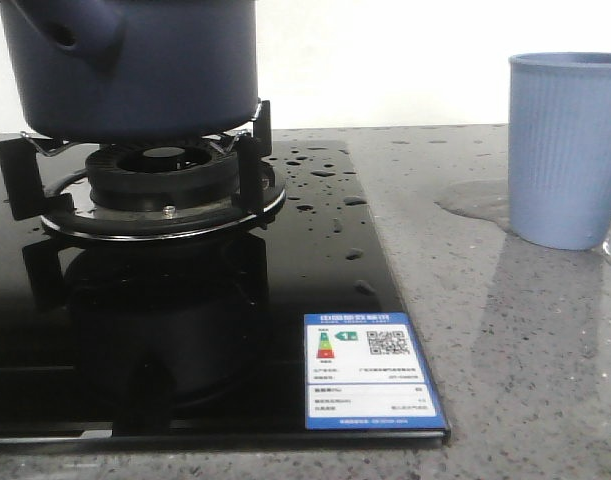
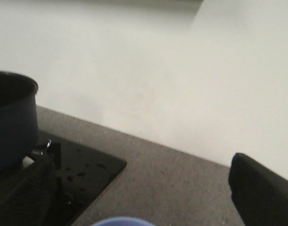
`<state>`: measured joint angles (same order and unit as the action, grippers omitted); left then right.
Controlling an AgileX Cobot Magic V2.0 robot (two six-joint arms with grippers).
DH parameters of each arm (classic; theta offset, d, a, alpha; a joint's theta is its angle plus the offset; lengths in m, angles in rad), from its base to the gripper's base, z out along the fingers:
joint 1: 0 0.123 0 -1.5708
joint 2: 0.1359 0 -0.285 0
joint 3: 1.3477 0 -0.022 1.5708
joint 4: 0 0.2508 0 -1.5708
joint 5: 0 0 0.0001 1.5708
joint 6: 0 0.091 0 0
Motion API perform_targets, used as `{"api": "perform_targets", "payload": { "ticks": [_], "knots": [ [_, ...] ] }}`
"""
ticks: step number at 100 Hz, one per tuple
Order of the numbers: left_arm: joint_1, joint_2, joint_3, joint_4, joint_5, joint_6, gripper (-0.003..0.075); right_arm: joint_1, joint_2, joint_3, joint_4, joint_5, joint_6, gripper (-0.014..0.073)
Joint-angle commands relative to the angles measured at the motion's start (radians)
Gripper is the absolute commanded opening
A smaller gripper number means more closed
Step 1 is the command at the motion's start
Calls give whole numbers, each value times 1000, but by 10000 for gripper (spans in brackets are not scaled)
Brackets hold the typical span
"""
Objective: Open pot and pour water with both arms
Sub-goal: 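Lower the cup back onto the counter and open the right gripper, then lower the glass lid onto the pot with the left gripper and release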
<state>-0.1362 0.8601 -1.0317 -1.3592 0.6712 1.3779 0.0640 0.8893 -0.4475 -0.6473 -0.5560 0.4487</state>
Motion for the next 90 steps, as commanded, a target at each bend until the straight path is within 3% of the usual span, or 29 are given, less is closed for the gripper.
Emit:
{"api": "perform_targets", "payload": {
  "ticks": [1, 12, 19, 26, 34, 69, 90],
  "knots": [
    [-5, 34, -33, -91, -26, -10, 262, -4, -87, -24, 25, -70, 5, 653],
    [-5, 103, -33, -139, -35, 11, 262, 13, -184, -24, 25, -65, 41, 584],
    [-7, 154, -33, -169, -35, 60, 262, 27, -235, -24, 25, -53, 65, 450],
    [-14, 208, -33, -194, -33, 106, 262, 40, -281, -24, 24, -22, 83, 234],
    [-18, 273, -33, -210, -31, 145, 263, 52, -327, -24, 24, 26, 83, -81],
    [-18, 502, -71, -302, 59, 213, 263, 60, -457, -24, 24, 274, 86, -69],
    [-18, 561, -86, -300, 55, 234, 266, 60, -472, -24, 24, 333, 86, -69]
  ]
}}
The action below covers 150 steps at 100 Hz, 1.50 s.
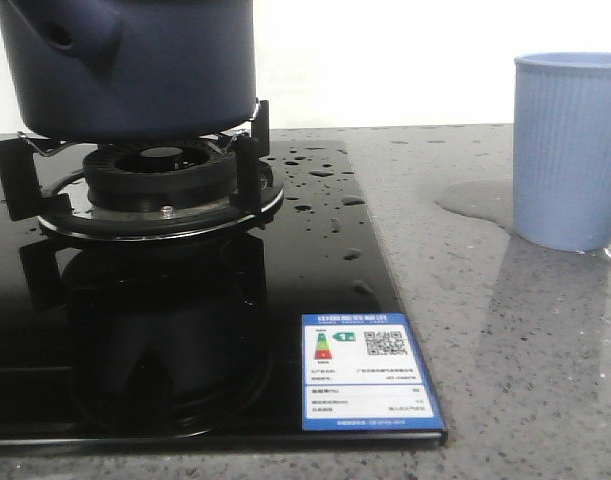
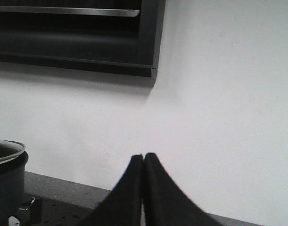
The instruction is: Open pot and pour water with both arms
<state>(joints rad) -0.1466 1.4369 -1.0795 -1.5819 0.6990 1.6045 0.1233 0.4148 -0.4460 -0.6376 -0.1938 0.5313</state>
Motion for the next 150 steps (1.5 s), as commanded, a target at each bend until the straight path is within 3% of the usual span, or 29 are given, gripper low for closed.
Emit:
{"api": "perform_targets", "payload": {
  "ticks": [1, 8, 17, 25, 41, 50, 65, 73, 87, 123, 150],
  "knots": [
    [-8, -16, -38, -77, 29, 7, 267, 1, 2, -26, 14, -30, 3, -69],
    [-8, -12, -38, -73, 29, 10, 316, 1, 2, -26, 14, -30, 3, -69],
    [-8, -12, -38, -77, 18, 28, 477, 1, 2, -26, 14, -25, 3, -69],
    [-8, -21, -38, -79, 14, 28, 575, 1, 2, -26, 14, -16, 3, -69],
    [-4, -87, -38, -79, -10, 28, 584, 1, 2, -26, 14, -14, 3, -69],
    [-4, -158, -38, -79, -40, 24, 499, 1, 2, -26, 14, -14, 3, -69],
    [-4, -323, -3, -75, -153, 16, 124, 1, -4, -25, 14, -14, 3, -71],
    [-4, -438, 45, -68, -226, 2, -18, 1, -18, -19, 14, -16, 3, -75],
    [-4, -633, 194, -70, -289, -3, -20, 46, -73, 18, 14, -16, 8, -75],
    [-4, -1150, 680, -68, -335, -18, -20, 284, -244, 191, 14, 33, 46, -75],
    [-4, -1430, 832, -72, -347, -18, -20, 305, -265, 204, 14, 11, 46, -75]
  ]
}}
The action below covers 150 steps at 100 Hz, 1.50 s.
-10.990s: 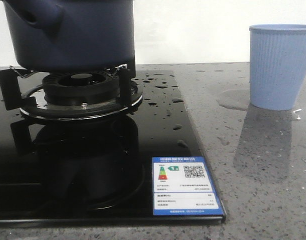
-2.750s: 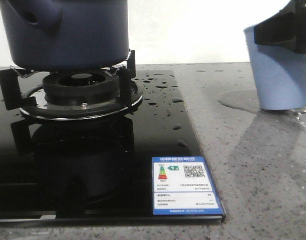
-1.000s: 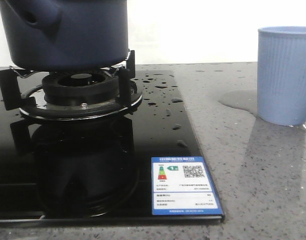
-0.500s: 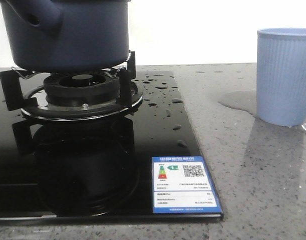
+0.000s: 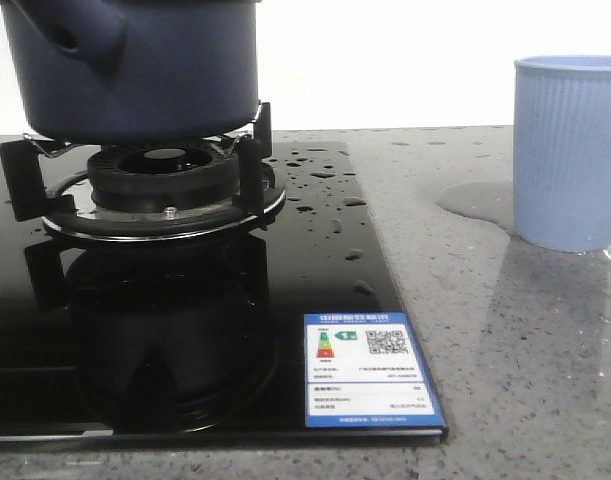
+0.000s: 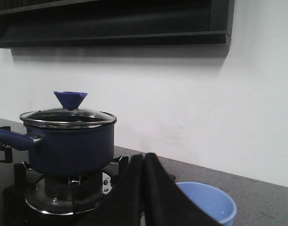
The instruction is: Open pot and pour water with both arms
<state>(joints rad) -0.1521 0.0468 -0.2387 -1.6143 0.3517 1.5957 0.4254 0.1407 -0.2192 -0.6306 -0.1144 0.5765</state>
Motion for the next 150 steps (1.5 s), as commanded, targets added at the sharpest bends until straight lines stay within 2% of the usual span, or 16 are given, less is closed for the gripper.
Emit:
{"api": "perform_targets", "payload": {
  "ticks": [1, 64, 71, 79, 82, 87, 97, 98, 99, 104, 105, 112, 129, 140, 145, 150],
  "knots": [
    [1, -44, -6, -40, 0, -10, -20, 3, 9, -23, 7, -68, 1, -75],
    [1, -71, 0, -42, 2, -10, -20, 3, 9, -23, 7, -68, -1, -75],
    [1, -71, 0, -10, 2, -10, -20, 3, 9, -23, 7, -68, -1, -75],
    [1, -71, -2, 107, -12, -20, -20, 3, 9, -23, 7, -68, -1, -75],
    [1, -71, -2, 178, -14, -57, -20, 3, 9, -23, 7, -68, -1, -75],
    [1, -71, -2, 347, -24, -222, -20, 3, 9, -23, 7, -68, -1, -75],
    [1, -71, 0, 845, -23, -787, -20, 3, 9, -23, 7, -68, -1, -75],
    [1, -71, 2, 953, -18, -825, -20, 3, 9, -23, 7, -68, -1, -75],
    [1, -71, 3, 953, -18, -862, -20, 3, 9, -23, 7, -68, -1, -75],
    [1, -71, 13, 1167, -15, -1111, -20, 3, 9, -23, 7, -68, -1, -75],
    [1, -71, 16, 1242, -15, -1136, -20, 3, 9, -23, 7, -68, -1, -75],
    [1, -71, 40, 1427, -36, -1303, -20, 3, 9, -23, 7, -68, -1, -75],
    [3, -71, 152, 1602, -190, -1452, -20, 3, 9, -23, 7, -68, -1, -75],
    [38, -71, 248, 1623, -308, -1565, -20, 3, 9, -23, 7, -68, -1, -75],
    [63, -73, 272, 1614, -311, -1610, -20, 3, 9, -23, 7, -68, -1, -75],
    [90, -73, 270, 1614, -240, -1620, -20, 3, 9, -23, 7, -68, -1, -75]
  ]
}}
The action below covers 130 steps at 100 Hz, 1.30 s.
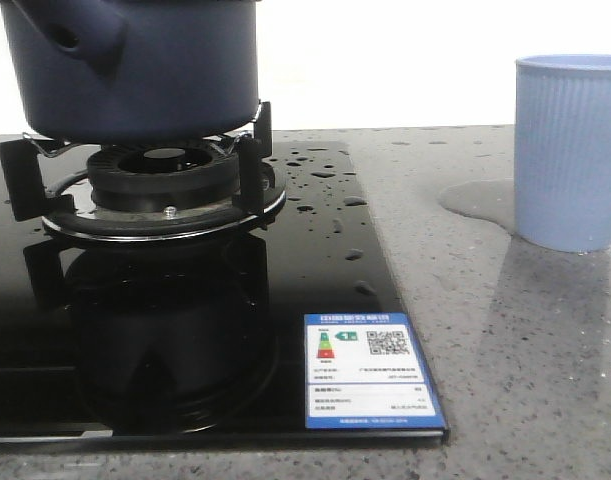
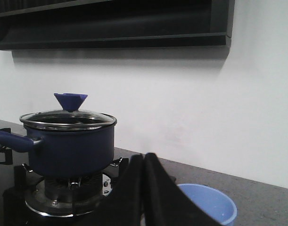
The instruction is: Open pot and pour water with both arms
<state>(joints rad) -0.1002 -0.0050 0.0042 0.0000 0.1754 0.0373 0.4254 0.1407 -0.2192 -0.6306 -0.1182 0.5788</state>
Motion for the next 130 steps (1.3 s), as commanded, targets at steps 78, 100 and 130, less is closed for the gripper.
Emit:
{"api": "perform_targets", "payload": {
  "ticks": [78, 100, 130],
  "knots": [
    [97, -22, 28, -11, 106, -57, -20, 3, 9, -23, 7, -64, -3, -75],
    [97, -22, 28, -11, 106, -57, -20, 3, 9, -23, 7, -64, -3, -75],
    [97, -22, 28, -11, 106, -57, -20, 3, 9, 2, 89, 72, -3, -75]
  ]
}}
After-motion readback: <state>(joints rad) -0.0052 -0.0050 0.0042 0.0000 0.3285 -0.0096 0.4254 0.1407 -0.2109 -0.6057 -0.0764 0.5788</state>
